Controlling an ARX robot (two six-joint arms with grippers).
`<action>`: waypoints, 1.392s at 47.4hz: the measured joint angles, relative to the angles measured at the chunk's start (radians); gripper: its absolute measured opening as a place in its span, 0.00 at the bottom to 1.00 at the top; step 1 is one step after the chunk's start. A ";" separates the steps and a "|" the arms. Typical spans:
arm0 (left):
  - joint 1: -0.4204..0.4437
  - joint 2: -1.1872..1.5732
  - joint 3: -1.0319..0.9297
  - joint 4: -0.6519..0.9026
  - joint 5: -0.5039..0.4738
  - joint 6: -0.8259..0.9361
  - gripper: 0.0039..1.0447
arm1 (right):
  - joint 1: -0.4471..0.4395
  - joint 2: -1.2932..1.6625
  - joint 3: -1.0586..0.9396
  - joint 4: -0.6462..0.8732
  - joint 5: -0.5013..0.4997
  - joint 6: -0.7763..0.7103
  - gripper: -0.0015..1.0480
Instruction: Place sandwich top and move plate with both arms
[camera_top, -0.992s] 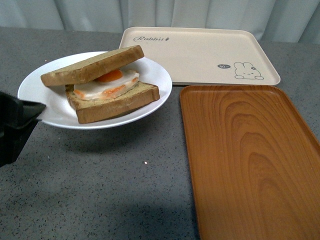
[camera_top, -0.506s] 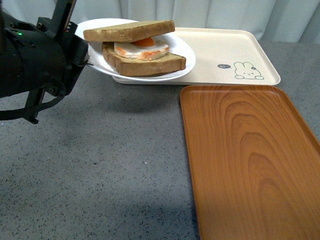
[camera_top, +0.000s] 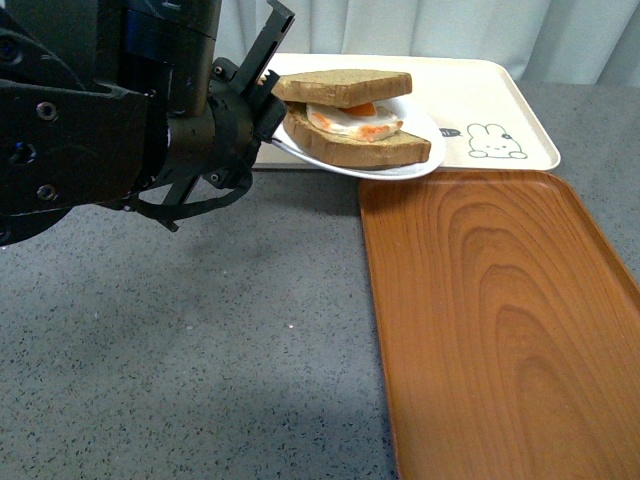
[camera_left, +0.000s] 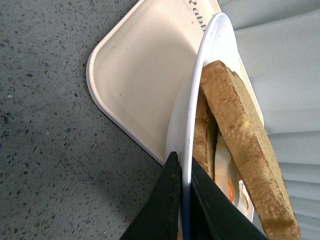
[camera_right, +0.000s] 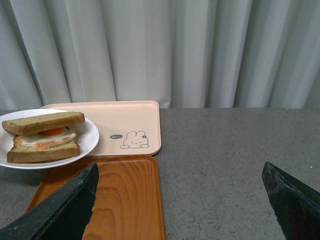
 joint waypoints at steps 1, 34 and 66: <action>0.000 0.005 0.008 -0.003 -0.001 0.000 0.04 | 0.000 0.000 0.000 0.000 0.000 0.000 0.91; 0.000 0.081 0.093 -0.025 -0.027 -0.062 0.04 | 0.000 0.000 0.000 0.000 0.000 0.000 0.91; 0.006 0.103 0.112 -0.090 0.111 0.023 0.61 | 0.000 0.000 0.000 0.000 0.000 0.000 0.91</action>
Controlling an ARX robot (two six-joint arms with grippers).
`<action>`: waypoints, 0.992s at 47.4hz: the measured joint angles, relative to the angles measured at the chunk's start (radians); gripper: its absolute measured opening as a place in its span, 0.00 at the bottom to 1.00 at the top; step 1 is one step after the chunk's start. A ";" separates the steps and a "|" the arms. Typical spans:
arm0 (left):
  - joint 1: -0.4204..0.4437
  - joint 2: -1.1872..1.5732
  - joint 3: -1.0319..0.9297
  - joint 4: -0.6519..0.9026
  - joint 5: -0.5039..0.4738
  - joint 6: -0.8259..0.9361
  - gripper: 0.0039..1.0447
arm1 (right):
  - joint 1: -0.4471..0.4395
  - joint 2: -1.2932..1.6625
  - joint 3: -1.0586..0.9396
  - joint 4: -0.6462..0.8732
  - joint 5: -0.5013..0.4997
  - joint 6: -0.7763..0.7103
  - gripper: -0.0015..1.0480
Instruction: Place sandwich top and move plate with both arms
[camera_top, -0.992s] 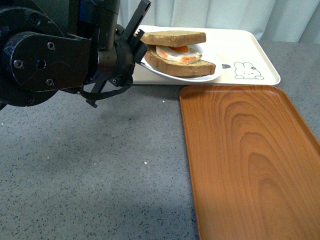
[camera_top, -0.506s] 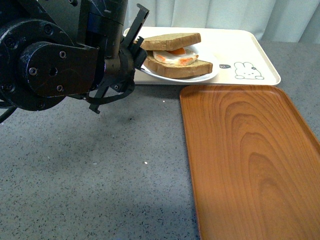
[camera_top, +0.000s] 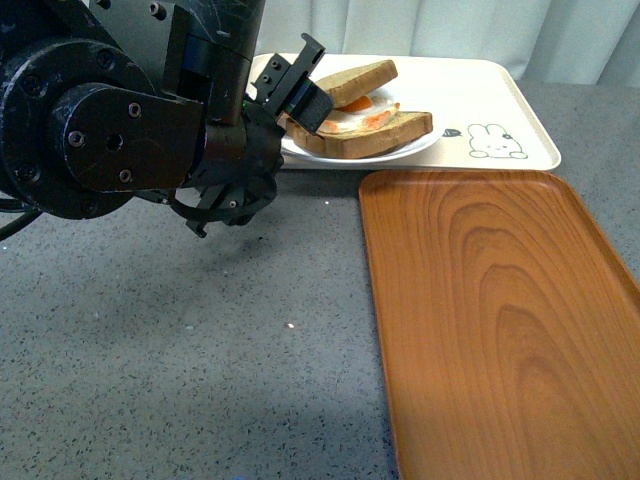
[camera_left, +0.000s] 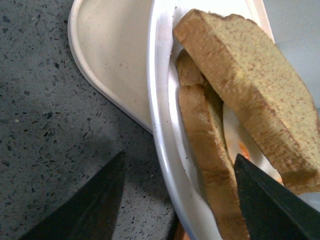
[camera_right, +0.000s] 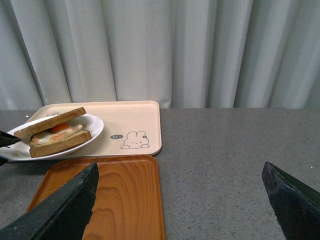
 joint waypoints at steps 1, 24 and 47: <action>0.003 0.000 -0.002 -0.004 0.007 0.008 0.64 | 0.000 0.000 0.000 0.000 0.000 0.000 0.91; 0.116 -0.154 -0.227 -0.059 -0.003 0.151 0.94 | 0.000 0.000 0.000 0.000 0.000 0.000 0.91; 0.258 -0.538 -0.402 -0.198 0.051 0.234 0.94 | 0.000 0.000 0.000 0.000 0.000 0.000 0.91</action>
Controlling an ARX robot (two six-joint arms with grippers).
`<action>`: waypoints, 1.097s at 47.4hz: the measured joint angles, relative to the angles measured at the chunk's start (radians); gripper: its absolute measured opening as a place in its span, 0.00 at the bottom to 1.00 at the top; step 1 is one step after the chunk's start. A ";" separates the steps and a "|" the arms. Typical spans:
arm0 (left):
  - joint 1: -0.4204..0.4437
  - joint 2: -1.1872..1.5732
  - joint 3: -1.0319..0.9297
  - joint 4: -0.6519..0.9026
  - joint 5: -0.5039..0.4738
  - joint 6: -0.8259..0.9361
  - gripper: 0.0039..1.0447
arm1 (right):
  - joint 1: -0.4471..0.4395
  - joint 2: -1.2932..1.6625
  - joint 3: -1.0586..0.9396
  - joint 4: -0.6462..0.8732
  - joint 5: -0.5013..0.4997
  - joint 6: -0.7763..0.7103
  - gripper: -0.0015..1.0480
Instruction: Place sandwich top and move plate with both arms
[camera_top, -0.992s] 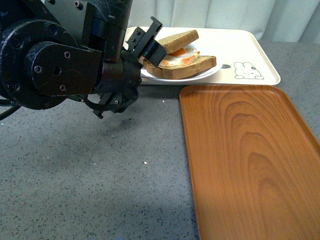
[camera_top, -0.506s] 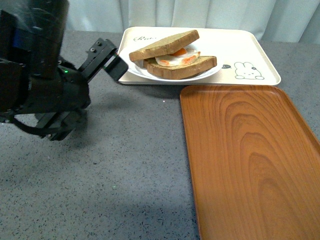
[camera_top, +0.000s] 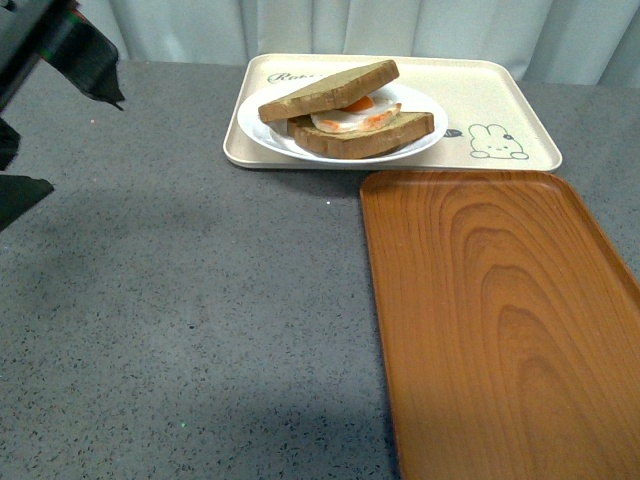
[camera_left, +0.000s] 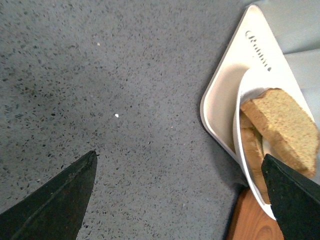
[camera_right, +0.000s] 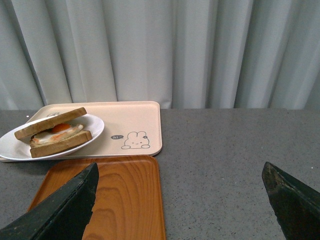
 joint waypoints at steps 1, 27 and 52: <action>0.002 -0.001 -0.011 0.023 -0.005 0.010 0.93 | 0.000 0.000 0.000 0.000 0.000 0.000 0.91; 0.183 -1.333 -0.631 -0.167 0.090 0.874 0.04 | 0.000 0.000 0.000 0.000 0.000 0.000 0.91; 0.183 -1.578 -0.631 -0.338 0.092 0.887 0.04 | 0.000 0.000 0.000 0.000 0.000 0.000 0.91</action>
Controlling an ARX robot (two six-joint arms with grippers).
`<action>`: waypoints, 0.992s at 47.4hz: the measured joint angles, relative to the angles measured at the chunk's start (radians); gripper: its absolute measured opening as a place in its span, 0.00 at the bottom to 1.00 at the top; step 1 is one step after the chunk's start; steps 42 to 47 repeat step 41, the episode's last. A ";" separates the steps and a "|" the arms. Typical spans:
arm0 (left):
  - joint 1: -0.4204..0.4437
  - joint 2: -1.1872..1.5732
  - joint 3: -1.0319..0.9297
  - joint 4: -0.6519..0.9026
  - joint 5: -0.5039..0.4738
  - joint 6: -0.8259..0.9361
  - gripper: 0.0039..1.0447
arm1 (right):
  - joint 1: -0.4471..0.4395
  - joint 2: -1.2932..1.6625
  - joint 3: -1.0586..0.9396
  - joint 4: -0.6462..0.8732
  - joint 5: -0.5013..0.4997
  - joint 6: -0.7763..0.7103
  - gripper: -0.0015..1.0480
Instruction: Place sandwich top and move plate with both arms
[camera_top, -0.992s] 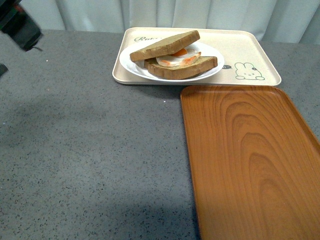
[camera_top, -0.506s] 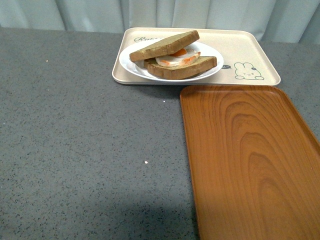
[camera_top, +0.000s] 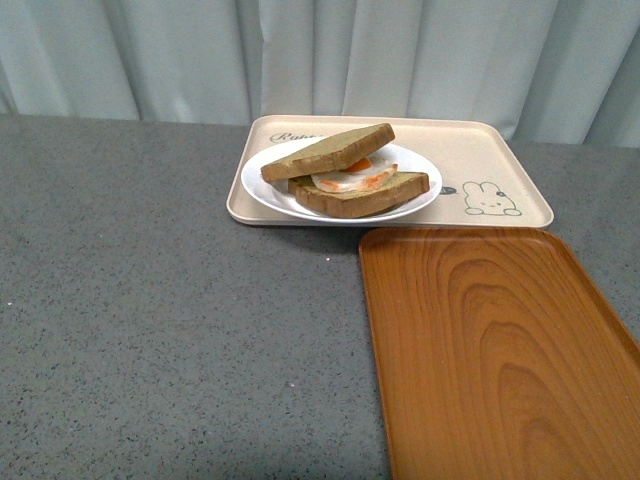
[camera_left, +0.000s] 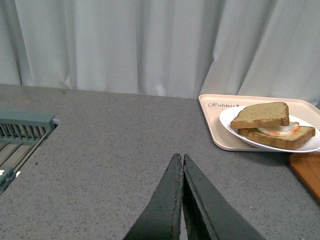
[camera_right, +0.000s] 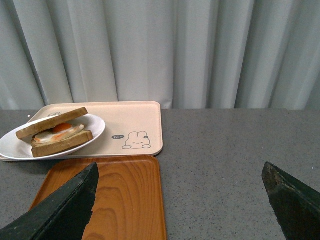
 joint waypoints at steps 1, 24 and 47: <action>0.000 0.000 0.000 0.000 0.000 0.000 0.06 | 0.000 0.000 0.000 0.000 0.000 0.000 0.91; 0.000 0.000 0.000 0.000 0.000 0.001 0.92 | 0.000 0.000 0.000 0.000 0.000 0.000 0.91; 0.000 0.000 0.000 0.000 0.000 0.002 0.94 | 0.000 0.000 0.000 0.000 0.000 0.000 0.91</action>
